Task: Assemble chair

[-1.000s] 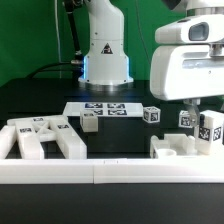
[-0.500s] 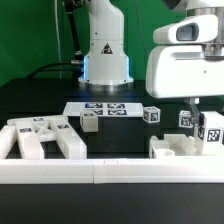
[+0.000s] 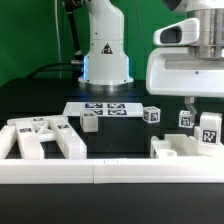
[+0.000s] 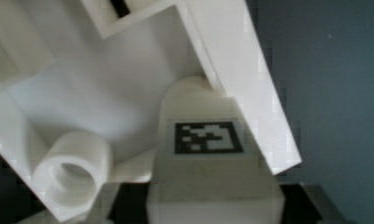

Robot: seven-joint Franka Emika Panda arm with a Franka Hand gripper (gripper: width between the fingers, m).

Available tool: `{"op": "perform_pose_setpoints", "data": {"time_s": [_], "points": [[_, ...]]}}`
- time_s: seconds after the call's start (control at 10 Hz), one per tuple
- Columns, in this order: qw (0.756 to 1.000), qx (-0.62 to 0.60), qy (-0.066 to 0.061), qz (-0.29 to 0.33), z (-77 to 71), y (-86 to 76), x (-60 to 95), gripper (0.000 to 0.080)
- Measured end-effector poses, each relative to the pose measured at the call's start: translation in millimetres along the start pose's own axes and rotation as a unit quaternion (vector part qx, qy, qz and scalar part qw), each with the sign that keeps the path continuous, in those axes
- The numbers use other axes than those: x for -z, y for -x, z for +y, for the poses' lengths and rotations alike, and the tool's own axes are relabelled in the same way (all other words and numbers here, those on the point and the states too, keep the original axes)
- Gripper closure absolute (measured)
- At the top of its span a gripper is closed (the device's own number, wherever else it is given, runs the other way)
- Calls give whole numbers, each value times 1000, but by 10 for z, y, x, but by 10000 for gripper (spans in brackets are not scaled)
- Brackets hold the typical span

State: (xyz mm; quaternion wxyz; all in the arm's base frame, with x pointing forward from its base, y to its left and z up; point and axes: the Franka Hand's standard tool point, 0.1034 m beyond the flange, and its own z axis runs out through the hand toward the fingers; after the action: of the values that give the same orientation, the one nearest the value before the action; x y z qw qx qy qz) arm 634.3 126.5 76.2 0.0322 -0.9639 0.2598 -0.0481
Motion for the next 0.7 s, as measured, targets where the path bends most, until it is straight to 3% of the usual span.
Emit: {"op": "perform_pose_setpoints", "data": {"time_s": [0.2,0.5,0.7], "points": [[994,-105,0,2,-2,-24,-1,508],[987,-158,-1,2,-3,-23,-5,486],[995,-98,1,2,-7,-20,0,208]]}}
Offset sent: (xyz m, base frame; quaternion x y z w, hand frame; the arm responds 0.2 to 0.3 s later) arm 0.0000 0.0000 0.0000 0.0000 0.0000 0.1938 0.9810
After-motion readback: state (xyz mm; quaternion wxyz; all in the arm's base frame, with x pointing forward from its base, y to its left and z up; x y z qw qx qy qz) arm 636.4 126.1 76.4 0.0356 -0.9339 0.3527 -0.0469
